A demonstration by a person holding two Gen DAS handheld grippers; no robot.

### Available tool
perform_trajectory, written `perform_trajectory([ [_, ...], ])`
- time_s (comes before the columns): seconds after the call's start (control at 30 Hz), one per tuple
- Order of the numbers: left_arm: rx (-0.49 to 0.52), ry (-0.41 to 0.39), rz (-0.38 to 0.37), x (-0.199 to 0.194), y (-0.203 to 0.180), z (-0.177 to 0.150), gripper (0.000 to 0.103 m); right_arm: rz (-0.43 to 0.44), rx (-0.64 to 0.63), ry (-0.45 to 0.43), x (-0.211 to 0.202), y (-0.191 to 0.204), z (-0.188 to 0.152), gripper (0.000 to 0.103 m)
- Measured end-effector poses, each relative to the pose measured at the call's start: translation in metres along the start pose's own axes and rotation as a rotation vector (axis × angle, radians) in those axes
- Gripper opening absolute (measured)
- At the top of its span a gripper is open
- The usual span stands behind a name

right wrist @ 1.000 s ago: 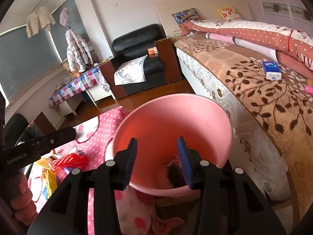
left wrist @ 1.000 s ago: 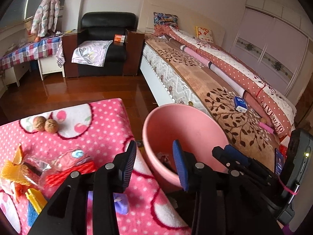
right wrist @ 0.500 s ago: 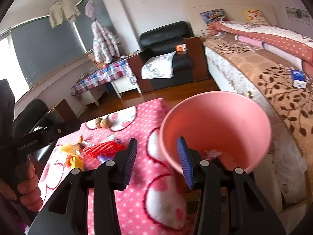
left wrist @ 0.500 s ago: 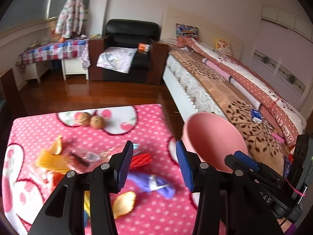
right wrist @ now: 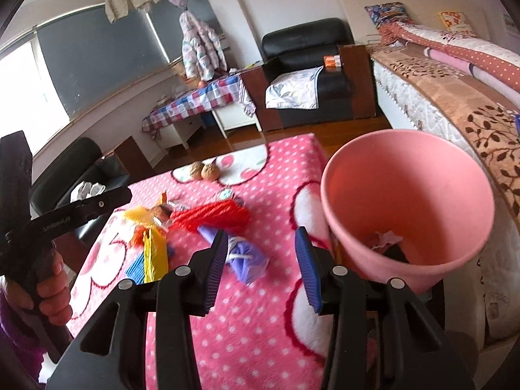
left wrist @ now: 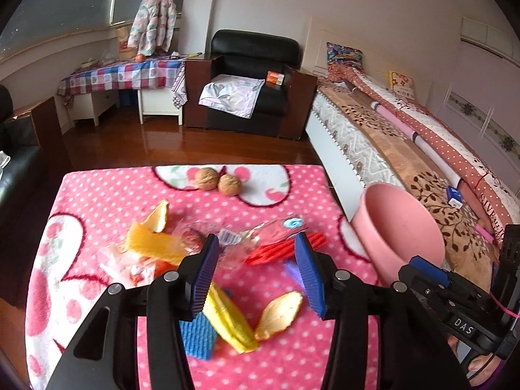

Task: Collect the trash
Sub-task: 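Move both open tools back over the trash on the table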

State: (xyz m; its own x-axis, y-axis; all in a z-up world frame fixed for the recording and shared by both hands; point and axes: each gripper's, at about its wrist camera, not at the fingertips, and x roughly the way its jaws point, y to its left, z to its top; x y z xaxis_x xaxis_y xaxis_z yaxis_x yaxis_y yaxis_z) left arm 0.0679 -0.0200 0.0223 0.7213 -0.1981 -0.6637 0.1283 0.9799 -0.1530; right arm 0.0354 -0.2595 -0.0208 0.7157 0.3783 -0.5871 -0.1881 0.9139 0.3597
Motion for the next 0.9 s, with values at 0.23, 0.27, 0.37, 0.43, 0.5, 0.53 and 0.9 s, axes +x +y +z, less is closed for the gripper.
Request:
perform_trajectory([
  [0.23,-0.019,-0.001,0.035,-0.007,0.019,-0.013,0.048,0.019,-0.012,0.034,0.007,0.004,-0.010,0.044],
  [0.27,-0.020,0.001,0.037,-0.006,0.022,-0.014,0.048,0.021,-0.014,0.041,0.009,0.004,-0.012,0.044],
  [0.37,-0.026,0.015,0.053,-0.006,0.031,-0.021,0.048,0.025,-0.023,0.070,0.016,0.006,-0.014,0.044],
  [0.43,-0.029,0.031,0.058,-0.005,0.035,-0.027,0.048,0.029,-0.032,0.078,0.019,0.007,-0.015,0.044],
  [0.5,-0.029,0.054,0.064,-0.004,0.041,-0.035,0.048,0.030,-0.044,0.088,0.022,0.010,-0.017,0.044],
  [0.53,-0.028,0.062,0.067,-0.003,0.043,-0.038,0.048,0.031,-0.047,0.091,0.023,0.010,-0.018,0.044],
  [0.9,-0.054,0.171,0.090,0.008,0.068,-0.073,0.048,0.047,-0.065,0.131,0.037,0.017,-0.023,0.044],
])
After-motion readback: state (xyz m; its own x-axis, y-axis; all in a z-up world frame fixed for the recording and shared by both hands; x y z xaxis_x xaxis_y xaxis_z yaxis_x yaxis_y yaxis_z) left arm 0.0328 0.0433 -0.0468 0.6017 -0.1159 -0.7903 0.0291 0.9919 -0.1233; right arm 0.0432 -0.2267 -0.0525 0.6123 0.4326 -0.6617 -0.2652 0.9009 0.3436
